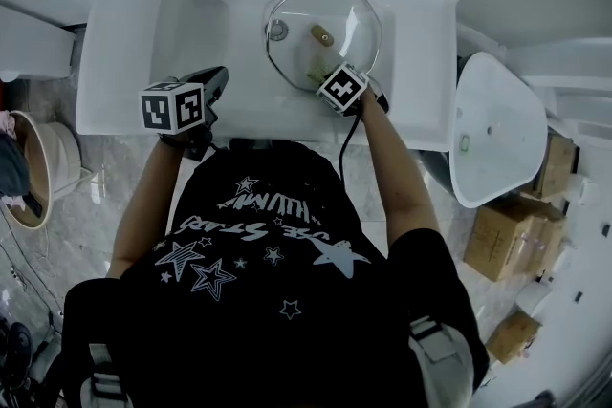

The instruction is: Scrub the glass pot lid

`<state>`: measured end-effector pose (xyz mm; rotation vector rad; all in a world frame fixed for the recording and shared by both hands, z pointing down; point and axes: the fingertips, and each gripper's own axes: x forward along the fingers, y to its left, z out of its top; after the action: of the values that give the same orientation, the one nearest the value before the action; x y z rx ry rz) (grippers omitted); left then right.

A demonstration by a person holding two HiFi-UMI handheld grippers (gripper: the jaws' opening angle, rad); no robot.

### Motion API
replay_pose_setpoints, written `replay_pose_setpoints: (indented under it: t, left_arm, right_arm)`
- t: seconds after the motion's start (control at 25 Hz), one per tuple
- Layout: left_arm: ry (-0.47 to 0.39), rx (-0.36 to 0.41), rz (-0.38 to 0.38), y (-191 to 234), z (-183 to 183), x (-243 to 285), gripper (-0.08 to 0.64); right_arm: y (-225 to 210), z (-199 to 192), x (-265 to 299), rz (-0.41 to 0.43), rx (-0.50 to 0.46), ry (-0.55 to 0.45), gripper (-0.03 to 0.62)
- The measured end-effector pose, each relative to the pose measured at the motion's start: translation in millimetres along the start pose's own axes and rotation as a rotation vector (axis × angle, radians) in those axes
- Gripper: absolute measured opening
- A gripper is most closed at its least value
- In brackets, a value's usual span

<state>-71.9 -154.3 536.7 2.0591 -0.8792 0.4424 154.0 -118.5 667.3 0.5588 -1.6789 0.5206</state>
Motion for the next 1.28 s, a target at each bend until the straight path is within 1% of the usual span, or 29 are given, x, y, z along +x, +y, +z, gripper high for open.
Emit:
replay_pose_setpoints:
  t: [0.28, 0.44, 0.52, 0.68, 0.76, 1.04, 1.28]
  left_arm:
    - [0.021, 0.010, -0.027, 11, 1, -5, 0.008]
    - [0.034, 0.031, -0.044, 16, 3, -5, 0.008]
    - [0.042, 0.034, -0.050, 18, 3, -5, 0.008]
    - [0.047, 0.050, -0.059, 18, 2, -4, 0.008]
    - [0.044, 0.055, -0.059, 17, 1, -4, 0.008]
    - [0.042, 0.057, -0.034, 7, -9, -4, 0.008]
    - [0.045, 0.063, -0.023, -22, -29, -5, 0.008]
  right_arm:
    - [17, 11, 7, 0.039, 0.064, -0.015, 0.081]
    - [18, 16, 6, 0.023, 0.090, -0.034, 0.081]
    - [14, 19, -1, 0.004, 0.122, -0.072, 0.078]
    - [2, 29, -21, -0.014, 0.212, -0.187, 0.067]
    - [-2, 33, -28, -0.025, 0.236, -0.228, 0.067]
    - [-13, 33, -50, -0.055, 0.255, -0.314, 0.066]
    - [-7, 21, -82, -0.092, 0.238, -0.384, 0.064]
